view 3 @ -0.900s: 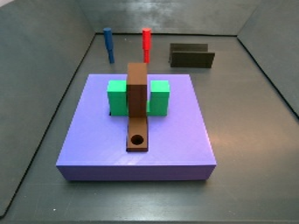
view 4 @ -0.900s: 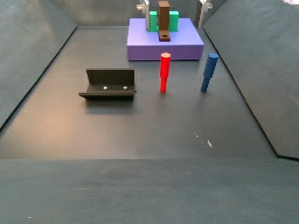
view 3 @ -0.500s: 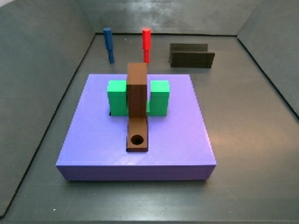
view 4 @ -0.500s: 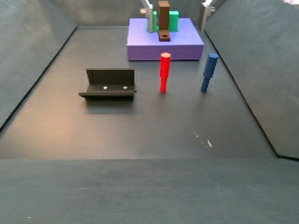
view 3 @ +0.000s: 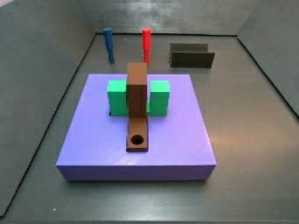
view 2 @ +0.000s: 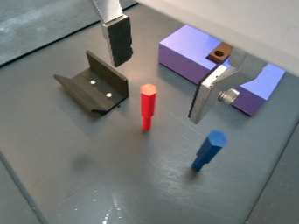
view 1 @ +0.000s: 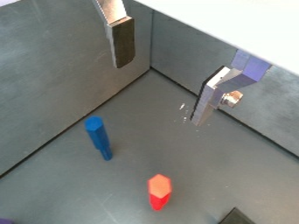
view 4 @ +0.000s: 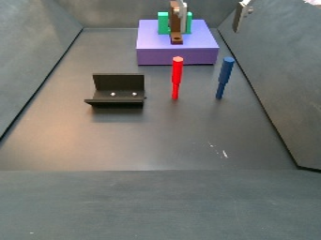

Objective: Pick up the blue object. Move up. Move to above the board. Insert the blue object.
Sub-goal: Pick up the blue object.

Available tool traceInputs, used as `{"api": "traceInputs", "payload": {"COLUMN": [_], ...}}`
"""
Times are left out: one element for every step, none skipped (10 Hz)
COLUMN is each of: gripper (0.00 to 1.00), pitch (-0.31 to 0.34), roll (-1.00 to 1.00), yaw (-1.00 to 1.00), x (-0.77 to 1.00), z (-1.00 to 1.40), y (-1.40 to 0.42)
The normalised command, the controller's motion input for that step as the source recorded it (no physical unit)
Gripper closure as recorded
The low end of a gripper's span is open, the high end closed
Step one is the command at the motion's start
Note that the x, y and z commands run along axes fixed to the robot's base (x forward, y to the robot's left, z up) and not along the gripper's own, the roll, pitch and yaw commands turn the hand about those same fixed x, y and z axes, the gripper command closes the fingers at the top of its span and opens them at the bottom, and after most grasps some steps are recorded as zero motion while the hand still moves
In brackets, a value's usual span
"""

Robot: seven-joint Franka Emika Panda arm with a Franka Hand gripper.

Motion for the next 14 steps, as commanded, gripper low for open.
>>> {"api": "traceInputs", "payload": {"gripper": [0.00,0.00,0.00,0.00,0.00,0.00,0.00,0.00,0.00,0.00,0.00,0.00,0.00,0.00], "pitch": [-0.167,-0.140,-0.106,-0.077,-0.061,-0.063,-0.036,-0.021,-0.019,-0.021,-0.027,-0.026,-0.026,-0.020], "roll": [-0.02,0.00,0.00,0.00,0.00,0.00,0.00,0.00,0.00,0.01,0.03,0.04,0.03,0.05], "yaw": [0.06,0.03,0.01,0.00,0.00,0.00,0.00,0.00,0.00,0.00,0.00,0.00,0.00,0.00], "x": [-0.23,-0.21,-0.15,-0.13,-0.10,-0.09,-0.02,-0.02,-0.07,-0.17,-0.21,-0.19,-0.17,-0.14], "z": [-0.12,-0.10,-0.13,-0.17,-0.19,-0.21,-0.22,-0.19,-0.17,-0.15,-0.14,-0.14,-0.11,-0.13], "y": [-0.36,-0.34,-0.36,-0.34,-0.31,-0.27,-0.22,-0.13,-0.04,0.00,0.00,0.00,0.00,0.00]}}
